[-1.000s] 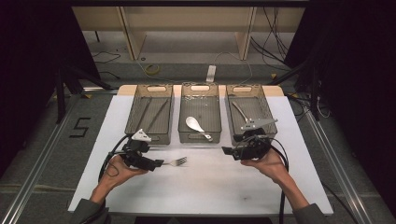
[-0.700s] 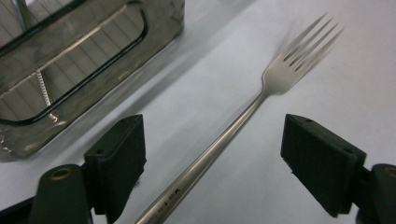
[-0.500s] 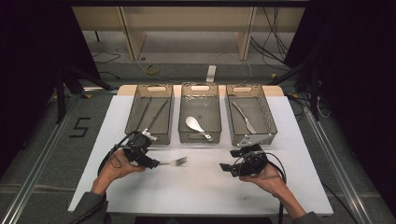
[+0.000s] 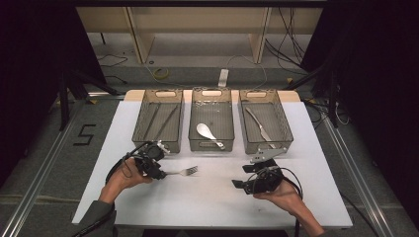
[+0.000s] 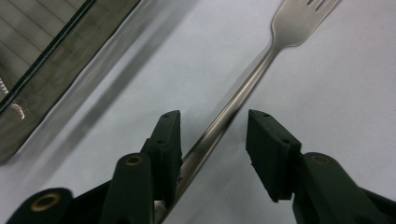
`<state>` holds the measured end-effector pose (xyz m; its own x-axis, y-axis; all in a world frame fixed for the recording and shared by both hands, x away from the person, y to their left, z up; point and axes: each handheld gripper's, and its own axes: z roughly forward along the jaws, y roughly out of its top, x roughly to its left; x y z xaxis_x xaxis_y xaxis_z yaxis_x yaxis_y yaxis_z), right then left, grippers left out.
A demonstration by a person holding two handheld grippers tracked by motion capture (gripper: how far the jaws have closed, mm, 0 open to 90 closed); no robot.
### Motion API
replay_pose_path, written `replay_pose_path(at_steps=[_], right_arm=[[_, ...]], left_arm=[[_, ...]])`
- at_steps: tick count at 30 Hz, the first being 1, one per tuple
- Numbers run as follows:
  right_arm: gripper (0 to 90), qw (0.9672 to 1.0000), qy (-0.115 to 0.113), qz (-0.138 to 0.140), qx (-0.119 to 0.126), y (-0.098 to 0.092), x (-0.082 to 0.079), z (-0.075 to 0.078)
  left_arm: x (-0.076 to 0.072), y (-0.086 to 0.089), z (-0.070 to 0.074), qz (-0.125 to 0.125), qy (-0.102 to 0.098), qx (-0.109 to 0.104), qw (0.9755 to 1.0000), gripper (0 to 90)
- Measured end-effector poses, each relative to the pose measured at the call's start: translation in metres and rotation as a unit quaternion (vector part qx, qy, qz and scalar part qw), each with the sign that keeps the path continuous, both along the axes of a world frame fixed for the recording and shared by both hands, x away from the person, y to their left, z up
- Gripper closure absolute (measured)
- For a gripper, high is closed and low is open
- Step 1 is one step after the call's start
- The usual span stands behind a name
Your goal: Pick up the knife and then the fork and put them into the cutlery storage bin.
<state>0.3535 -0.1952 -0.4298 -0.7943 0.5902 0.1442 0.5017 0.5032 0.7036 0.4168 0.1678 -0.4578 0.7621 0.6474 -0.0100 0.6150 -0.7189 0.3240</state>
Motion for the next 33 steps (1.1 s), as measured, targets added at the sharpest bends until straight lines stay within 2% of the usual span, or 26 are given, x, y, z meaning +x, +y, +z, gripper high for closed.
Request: replay_pose_path(at_steps=[5, 11, 16, 22, 24, 33], right_arm=[[33.1, 1.0, 0.002, 0.002, -0.001, 0.0, 0.0, -0.001], [33.5, 1.0, 0.003, 0.004, -0.006, 0.001, 0.0, -0.002], [33.7, 1.0, 0.003, 0.006, -0.007, 0.001, 0.0, -0.002], [33.9, 1.0, 0.003, 0.004, -0.006, 0.001, 0.0, -0.002], [34.0, 1.0, 0.002, 0.004, -0.005, 0.001, 0.001, -0.002], [34.2, 1.0, 0.002, 0.001, -0.005, -0.001, 0.001, -0.001]], left_arm=[[0.001, -0.003, -0.001, -0.009, 0.004, 0.005, 0.9999, 61.1], [0.003, -0.005, -0.003, -0.023, 0.007, 0.027, 0.9993, 64.7], [0.004, -0.007, -0.004, -0.031, 0.01, 0.034, 0.9989, 65.2], [0.003, -0.013, -0.004, -0.059, 0.011, 0.053, 0.9968, 70.2], [0.002, -0.014, -0.004, -0.067, 0.011, 0.054, 0.9962, 74.3], [0.0, -0.014, -0.004, -0.086, 0.009, 0.052, 0.9949, 81.1]])
